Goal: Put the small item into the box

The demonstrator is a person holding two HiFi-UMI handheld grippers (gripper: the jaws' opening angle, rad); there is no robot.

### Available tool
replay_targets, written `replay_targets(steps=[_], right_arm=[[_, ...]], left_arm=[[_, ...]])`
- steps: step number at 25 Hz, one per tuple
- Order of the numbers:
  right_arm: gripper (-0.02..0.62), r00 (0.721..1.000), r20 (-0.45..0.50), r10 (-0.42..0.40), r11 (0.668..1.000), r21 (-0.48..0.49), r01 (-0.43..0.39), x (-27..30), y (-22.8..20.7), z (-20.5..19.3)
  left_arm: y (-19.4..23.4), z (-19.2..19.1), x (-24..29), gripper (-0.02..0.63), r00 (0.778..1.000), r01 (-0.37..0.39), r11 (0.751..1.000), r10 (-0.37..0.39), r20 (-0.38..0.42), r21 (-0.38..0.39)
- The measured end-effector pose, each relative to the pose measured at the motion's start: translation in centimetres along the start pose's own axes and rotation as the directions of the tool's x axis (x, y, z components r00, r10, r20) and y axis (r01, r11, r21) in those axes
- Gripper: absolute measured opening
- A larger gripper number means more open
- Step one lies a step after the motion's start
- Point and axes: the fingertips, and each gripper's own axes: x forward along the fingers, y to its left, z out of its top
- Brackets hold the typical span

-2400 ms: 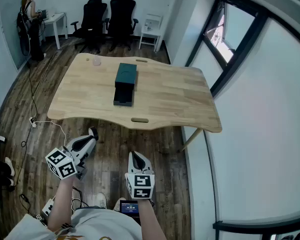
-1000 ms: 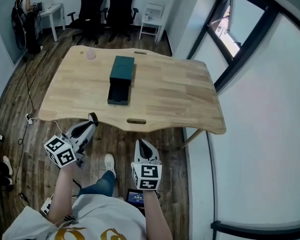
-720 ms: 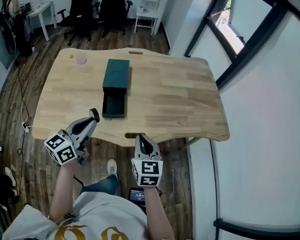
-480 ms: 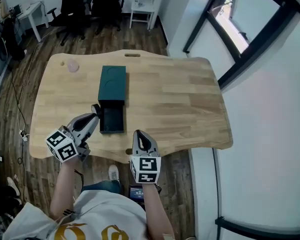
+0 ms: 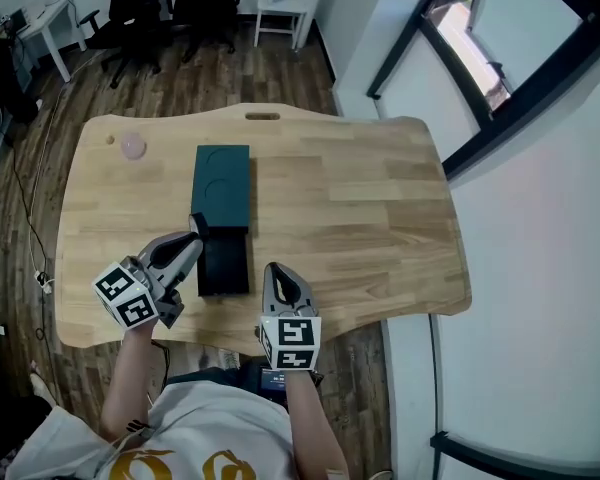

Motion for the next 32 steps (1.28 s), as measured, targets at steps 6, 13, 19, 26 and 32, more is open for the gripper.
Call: replay_targets(steps=[6,13,19,26,32], right_arm=[[0.005,1.0,-0.008,0.022,1.0,-0.002,-0.022,1.1,0.0,-0.2],[0.005,0.998,-0.009,0.061,0.998,0.01,-0.061,2.2,-0.3,-0.2],[0.003,0.998,-0.013,0.066,0.997,0.027,-0.065,2.7,-0.8,-0.7],[0.003,0.997,-0.049,0.055,0.998,0.039,-0.054,3.3,-0.8,-2.6],[0.005,0.995,-0.08,0.054,0.998,0.041,-0.051,3.7,-0.8,-3.6]], left_arm=[[0.7,-1.3,0.1,0.029,1.0,-0.024,1.0,0.024,-0.016,-0.007],[1.6,-2.1,0.8,0.029,0.999,-0.044,0.999,0.043,-0.014,-0.031],[2.0,-2.4,1.5,0.029,0.999,-0.034,0.999,0.034,-0.031,-0.027],[2.4,-4.1,1.5,0.029,0.998,-0.027,0.999,0.024,-0.061,-0.042],[2.9,-5.2,1.7,0.029,0.997,-0.03,0.998,0.025,-0.079,-0.06]])
